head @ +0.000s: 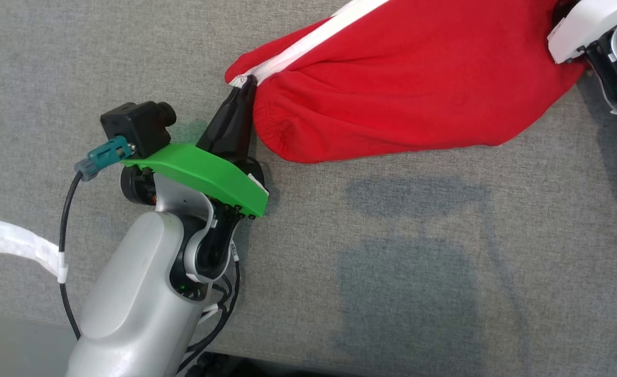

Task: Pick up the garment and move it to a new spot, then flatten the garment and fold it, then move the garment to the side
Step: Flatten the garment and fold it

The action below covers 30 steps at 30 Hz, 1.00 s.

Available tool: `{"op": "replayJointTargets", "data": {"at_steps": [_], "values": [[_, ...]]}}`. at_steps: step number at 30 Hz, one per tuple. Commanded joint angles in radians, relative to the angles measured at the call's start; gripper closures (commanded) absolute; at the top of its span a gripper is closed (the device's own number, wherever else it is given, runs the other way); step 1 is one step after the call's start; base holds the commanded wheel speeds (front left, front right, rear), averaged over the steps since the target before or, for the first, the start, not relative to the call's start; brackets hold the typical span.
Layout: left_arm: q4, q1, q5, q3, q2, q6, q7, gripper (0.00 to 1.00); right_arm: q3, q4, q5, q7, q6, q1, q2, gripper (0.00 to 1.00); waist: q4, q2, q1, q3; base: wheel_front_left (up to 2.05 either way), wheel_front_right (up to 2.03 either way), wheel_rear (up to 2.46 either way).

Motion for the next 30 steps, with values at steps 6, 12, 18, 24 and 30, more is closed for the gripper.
{"op": "replayJointTargets", "data": {"at_steps": [6, 12, 18, 24, 30], "values": [[0.023, 0.026, -0.01, -0.002, 0.012, 0.004, -0.005, 0.14, 0.062, 0.038, -0.004, -0.006, -0.001, -0.014, -0.015, 0.0, -0.005, 0.0005, 0.0, -0.011, 0.0, 0.0, 0.0], [-0.024, 0.101, 0.073, 0.005, 0.07, 0.036, -0.088, 0.0, 0.114, -0.059, 0.059, 0.045, -0.001, 0.026, -0.076, 0.0, -0.034, 0.0005, 0.0, -0.087, 0.0, 0.0, 0.0], [-0.106, 0.196, 0.198, -0.027, 0.134, 0.096, -0.171, 0.0, 0.097, -0.168, 0.105, 0.165, -0.001, 0.061, -0.157, 0.0, -0.029, 0.0005, 0.0, -0.121, 0.0, 0.0, 0.0], [-0.116, 0.234, 0.261, -0.058, 0.116, 0.131, -0.246, 0.0, 0.047, -0.133, 0.073, 0.264, -0.001, 0.081, -0.143, 0.0, 0.01, 0.0005, 0.0, -0.106, 0.0, 0.0, 0.0], [-0.076, 0.232, 0.283, -0.08, 0.075, 0.121, -0.285, 0.0, 0.041, -0.043, 0.006, 0.326, -0.001, 0.102, -0.113, 0.0, 0.059, 0.0005, 0.0, -0.102, 0.0, 0.0, 0.0]]}}
